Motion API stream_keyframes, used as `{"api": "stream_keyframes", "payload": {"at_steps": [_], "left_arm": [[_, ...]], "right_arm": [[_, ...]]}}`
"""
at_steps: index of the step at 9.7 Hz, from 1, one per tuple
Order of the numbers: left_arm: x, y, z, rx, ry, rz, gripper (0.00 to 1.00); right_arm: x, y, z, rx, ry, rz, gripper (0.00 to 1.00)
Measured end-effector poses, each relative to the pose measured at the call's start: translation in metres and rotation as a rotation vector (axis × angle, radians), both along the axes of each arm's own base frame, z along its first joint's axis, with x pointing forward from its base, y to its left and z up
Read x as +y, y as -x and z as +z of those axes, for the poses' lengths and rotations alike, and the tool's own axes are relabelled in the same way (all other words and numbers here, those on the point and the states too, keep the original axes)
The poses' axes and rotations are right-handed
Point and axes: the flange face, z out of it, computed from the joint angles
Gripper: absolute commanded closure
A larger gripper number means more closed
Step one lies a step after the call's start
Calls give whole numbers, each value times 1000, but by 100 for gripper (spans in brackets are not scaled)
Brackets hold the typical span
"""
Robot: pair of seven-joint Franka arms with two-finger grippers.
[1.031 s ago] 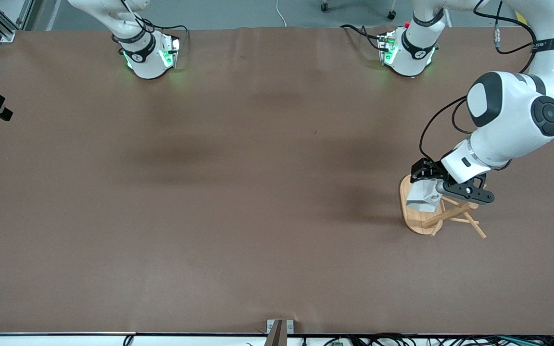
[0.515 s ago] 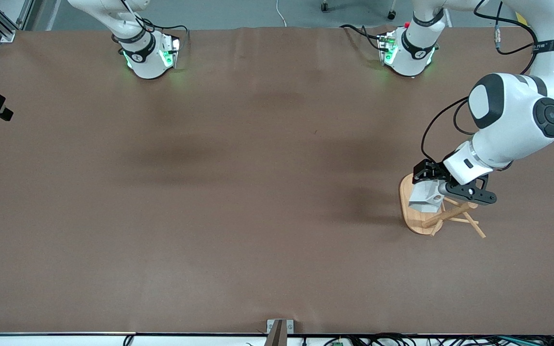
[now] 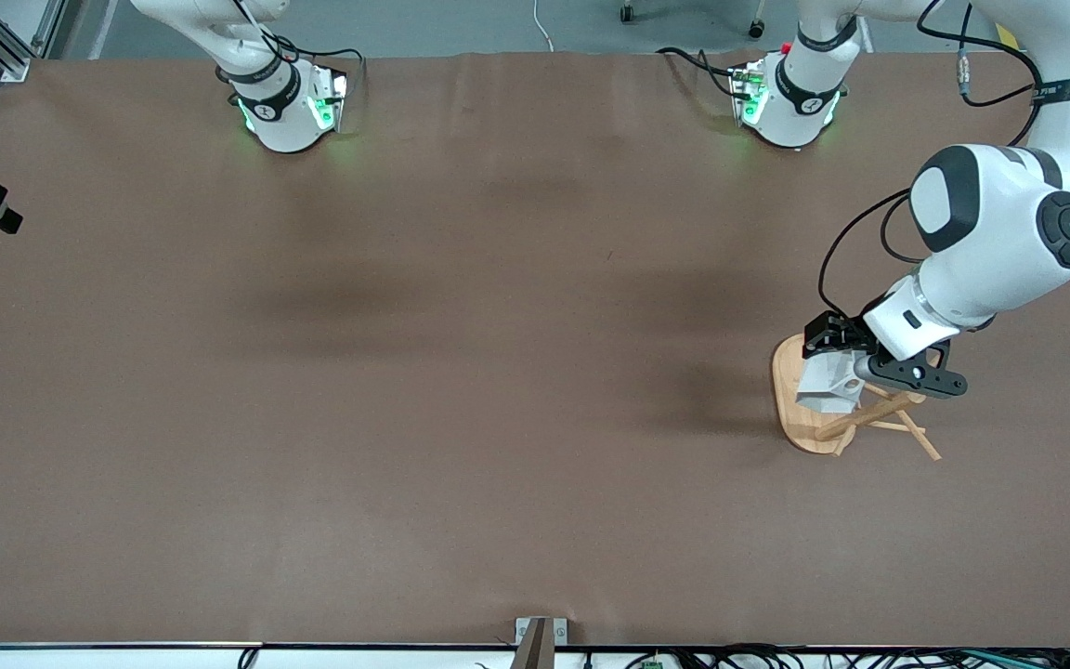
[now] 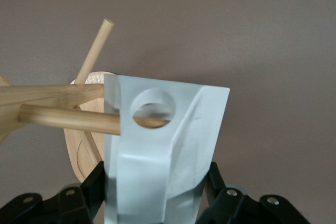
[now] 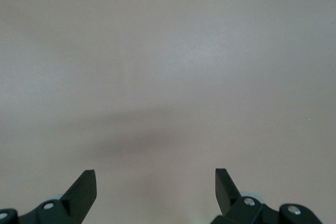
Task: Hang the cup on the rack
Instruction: 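Lower the cup with the left gripper, threading its hole onto a peg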
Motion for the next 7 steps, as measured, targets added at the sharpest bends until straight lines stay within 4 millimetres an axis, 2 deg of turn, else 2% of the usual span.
{"api": "stream_keyframes", "payload": {"at_steps": [7], "left_arm": [[0,-2,0,-2,31,24,97]], "right_arm": [[0,0,0,1,0,0,0]]}}
